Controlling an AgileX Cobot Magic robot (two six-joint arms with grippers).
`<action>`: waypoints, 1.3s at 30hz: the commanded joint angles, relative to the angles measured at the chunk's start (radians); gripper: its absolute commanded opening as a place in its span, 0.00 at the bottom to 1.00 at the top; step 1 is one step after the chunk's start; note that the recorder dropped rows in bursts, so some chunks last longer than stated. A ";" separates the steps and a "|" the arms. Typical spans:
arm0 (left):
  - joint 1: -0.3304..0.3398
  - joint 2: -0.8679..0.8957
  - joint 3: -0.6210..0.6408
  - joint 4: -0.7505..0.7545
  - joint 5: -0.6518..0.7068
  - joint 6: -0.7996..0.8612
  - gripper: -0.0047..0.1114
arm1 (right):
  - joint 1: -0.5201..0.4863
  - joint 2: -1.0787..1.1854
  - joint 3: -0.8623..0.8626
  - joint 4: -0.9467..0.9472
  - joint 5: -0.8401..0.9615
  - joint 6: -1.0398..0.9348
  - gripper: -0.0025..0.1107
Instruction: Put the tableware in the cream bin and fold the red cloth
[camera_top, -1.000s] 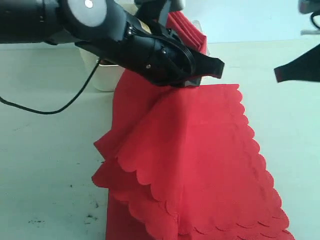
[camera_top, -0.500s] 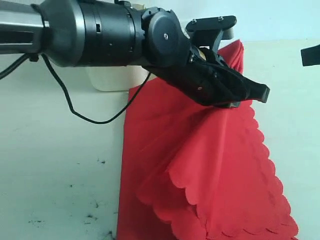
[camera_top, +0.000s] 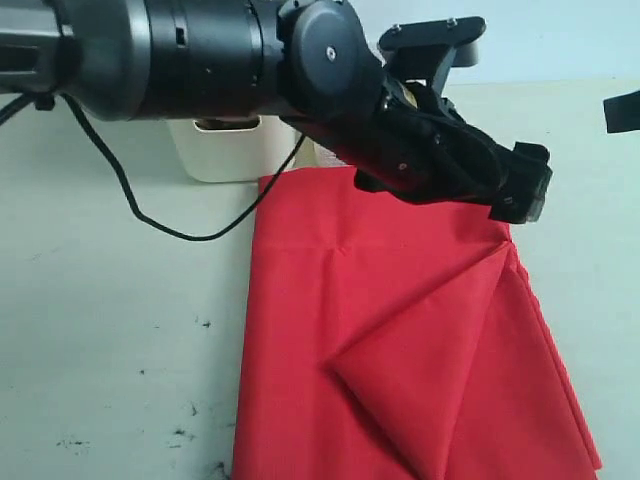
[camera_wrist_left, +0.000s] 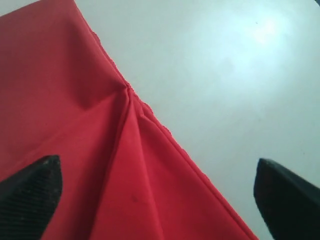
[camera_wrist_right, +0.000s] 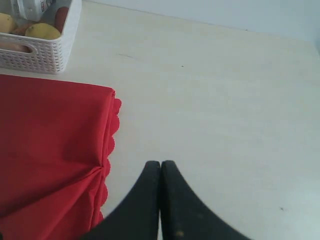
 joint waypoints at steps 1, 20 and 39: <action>0.043 -0.048 -0.007 0.085 0.096 -0.004 0.93 | -0.007 -0.003 -0.004 -0.012 0.003 0.004 0.02; 0.068 0.056 0.227 0.074 0.078 0.021 0.06 | -0.007 -0.003 -0.004 0.008 -0.017 0.004 0.02; -0.023 0.065 0.227 0.133 0.091 0.017 0.69 | -0.007 -0.003 -0.004 0.019 -0.021 0.001 0.02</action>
